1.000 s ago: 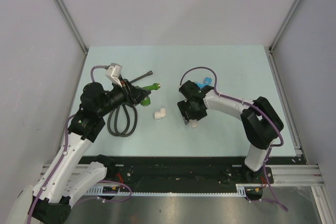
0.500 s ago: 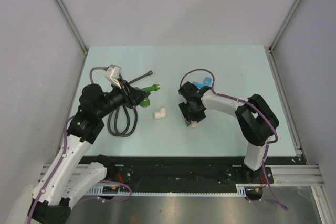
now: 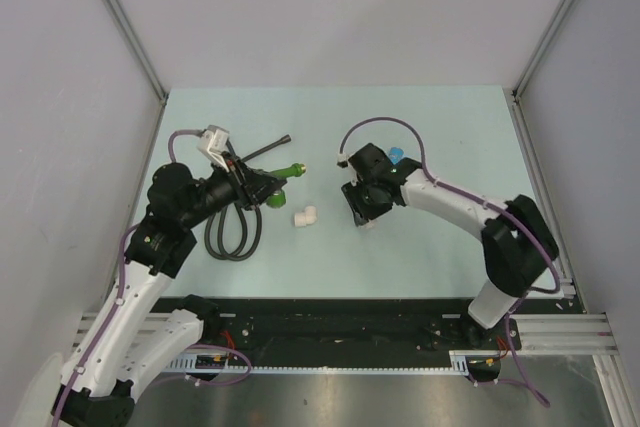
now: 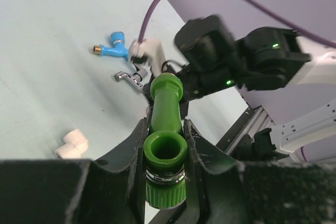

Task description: Install the water faucets

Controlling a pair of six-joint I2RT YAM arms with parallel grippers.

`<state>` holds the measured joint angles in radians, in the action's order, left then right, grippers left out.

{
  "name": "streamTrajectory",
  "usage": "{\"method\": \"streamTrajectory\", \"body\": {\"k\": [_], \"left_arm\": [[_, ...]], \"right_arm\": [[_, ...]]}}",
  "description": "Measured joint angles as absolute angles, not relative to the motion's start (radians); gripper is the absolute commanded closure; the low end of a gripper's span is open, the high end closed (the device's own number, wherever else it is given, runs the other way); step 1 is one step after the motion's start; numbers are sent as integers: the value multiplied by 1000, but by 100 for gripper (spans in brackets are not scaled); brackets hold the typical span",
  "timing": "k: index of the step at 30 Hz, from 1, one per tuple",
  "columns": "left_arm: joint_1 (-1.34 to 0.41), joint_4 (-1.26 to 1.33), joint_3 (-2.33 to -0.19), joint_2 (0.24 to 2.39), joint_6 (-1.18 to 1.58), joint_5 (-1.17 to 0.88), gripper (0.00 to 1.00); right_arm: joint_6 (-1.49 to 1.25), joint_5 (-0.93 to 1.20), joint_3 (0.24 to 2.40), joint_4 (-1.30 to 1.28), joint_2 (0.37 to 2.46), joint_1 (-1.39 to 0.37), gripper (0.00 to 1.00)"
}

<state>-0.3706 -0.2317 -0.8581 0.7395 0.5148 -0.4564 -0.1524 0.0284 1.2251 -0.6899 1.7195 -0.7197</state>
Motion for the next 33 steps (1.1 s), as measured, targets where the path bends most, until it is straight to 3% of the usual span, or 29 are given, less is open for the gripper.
{"method": "streamTrajectory", "body": {"k": [8, 17, 27, 33], "left_arm": [[-371, -220, -867, 739, 551, -515, 100], [-371, -83, -892, 744, 655, -617, 100], [-371, 326, -849, 837, 964, -786, 100], [-371, 411, -849, 891, 1075, -834, 100]], "right_arm": [[32, 198, 1224, -525, 1394, -673, 100], [171, 539, 1005, -40, 1050, -577, 100], [131, 885, 871, 484, 1036, -491, 100], [104, 979, 870, 699, 1065, -488, 100]]}}
